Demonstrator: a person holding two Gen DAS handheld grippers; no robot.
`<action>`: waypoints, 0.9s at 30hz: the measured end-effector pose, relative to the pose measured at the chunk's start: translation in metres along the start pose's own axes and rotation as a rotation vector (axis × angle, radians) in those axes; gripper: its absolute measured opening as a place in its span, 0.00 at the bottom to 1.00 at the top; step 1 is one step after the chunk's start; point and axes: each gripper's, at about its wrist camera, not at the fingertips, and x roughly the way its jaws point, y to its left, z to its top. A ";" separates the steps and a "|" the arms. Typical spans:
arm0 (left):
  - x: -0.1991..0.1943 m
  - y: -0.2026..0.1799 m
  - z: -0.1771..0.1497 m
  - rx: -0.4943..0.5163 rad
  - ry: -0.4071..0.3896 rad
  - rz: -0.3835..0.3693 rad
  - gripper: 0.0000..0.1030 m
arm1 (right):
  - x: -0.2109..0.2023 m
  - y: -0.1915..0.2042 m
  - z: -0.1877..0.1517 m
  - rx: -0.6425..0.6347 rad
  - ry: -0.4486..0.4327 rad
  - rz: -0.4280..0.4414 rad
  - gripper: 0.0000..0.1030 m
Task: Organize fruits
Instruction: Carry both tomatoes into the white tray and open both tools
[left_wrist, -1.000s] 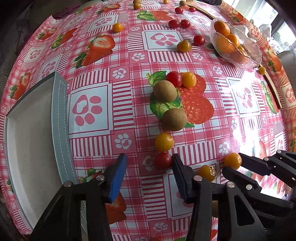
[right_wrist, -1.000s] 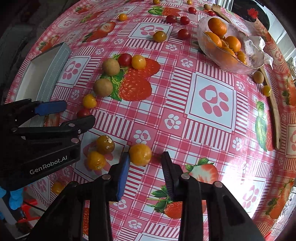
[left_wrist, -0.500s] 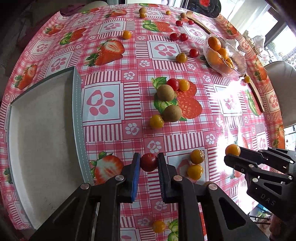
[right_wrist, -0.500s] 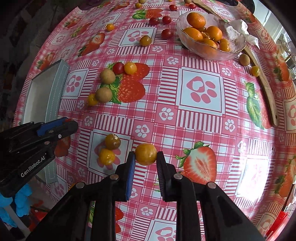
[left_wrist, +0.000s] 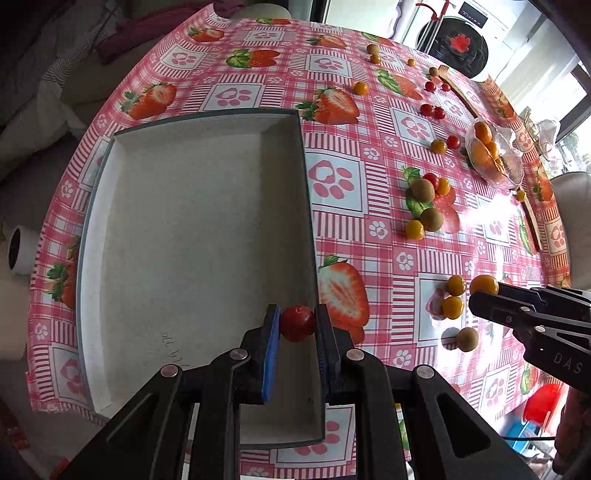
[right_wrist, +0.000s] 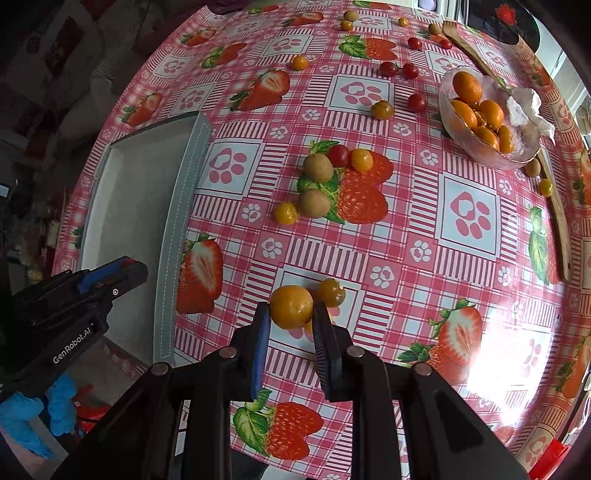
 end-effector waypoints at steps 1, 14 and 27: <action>0.000 0.008 -0.003 -0.017 0.002 0.011 0.19 | 0.001 0.008 0.002 -0.016 0.004 0.007 0.25; 0.025 0.108 -0.042 -0.210 0.056 0.156 0.19 | 0.038 0.120 0.026 -0.217 0.073 0.102 0.25; 0.028 0.150 -0.048 -0.193 0.022 0.194 0.20 | 0.105 0.159 0.034 -0.226 0.205 0.064 0.26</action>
